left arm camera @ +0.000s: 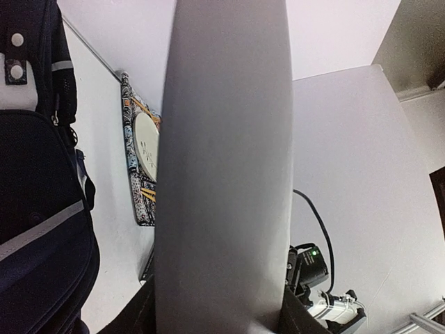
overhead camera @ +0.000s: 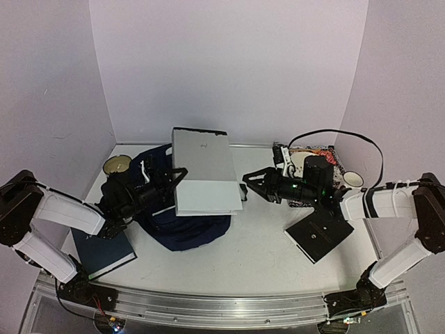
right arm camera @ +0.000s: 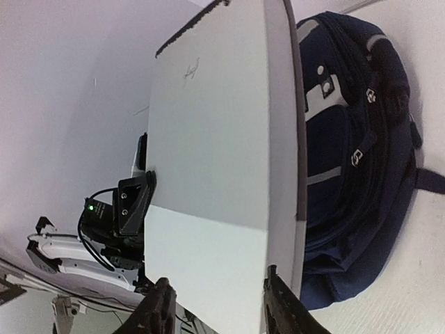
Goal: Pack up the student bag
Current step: Pass from the right arm to the left, then pass from the left arm to the right
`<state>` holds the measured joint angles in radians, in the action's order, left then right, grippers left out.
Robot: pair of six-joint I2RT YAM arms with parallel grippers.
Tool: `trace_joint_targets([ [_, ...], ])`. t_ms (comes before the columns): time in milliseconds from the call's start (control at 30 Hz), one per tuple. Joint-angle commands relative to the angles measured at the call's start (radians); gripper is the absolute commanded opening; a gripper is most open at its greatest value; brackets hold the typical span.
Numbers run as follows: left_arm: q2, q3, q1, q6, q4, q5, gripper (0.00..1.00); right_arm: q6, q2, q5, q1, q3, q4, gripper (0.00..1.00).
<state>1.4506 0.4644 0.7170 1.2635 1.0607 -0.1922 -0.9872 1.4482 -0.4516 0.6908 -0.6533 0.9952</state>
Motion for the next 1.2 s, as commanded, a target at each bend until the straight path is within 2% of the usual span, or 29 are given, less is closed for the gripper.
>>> trace_joint_targets([
  [0, -0.007, -0.006, -0.002, 0.04, 0.157, 0.059, 0.43, -0.023, -0.108, 0.214, 0.066, 0.066, 0.066, 0.66],
  [100, 0.024, -0.004, -0.002, 0.078, 0.203, 0.081, 0.41, -0.045, -0.131, 0.313, 0.117, 0.108, 0.083, 0.81],
  [300, 0.109, 0.003, 0.015, 0.178, 0.313, 0.157, 0.4, -0.074, -0.092, 0.444, 0.248, 0.184, 0.266, 0.98],
  [500, 0.17, 0.019, 0.09, 0.217, 0.385, 0.298, 0.39, -0.058, 0.011, 0.462, 0.292, 0.144, 0.408, 0.98],
  [867, 0.199, 0.047, 0.193, 0.216, 0.493, 0.499, 0.38, -0.107, 0.144, 0.466, 0.311, 0.056, 0.471, 0.98],
  [1167, 0.204, 0.055, 0.206, 0.196, 0.529, 0.577, 0.36, -0.152, 0.068, 0.705, 0.371, 0.139, 0.425, 0.98],
])
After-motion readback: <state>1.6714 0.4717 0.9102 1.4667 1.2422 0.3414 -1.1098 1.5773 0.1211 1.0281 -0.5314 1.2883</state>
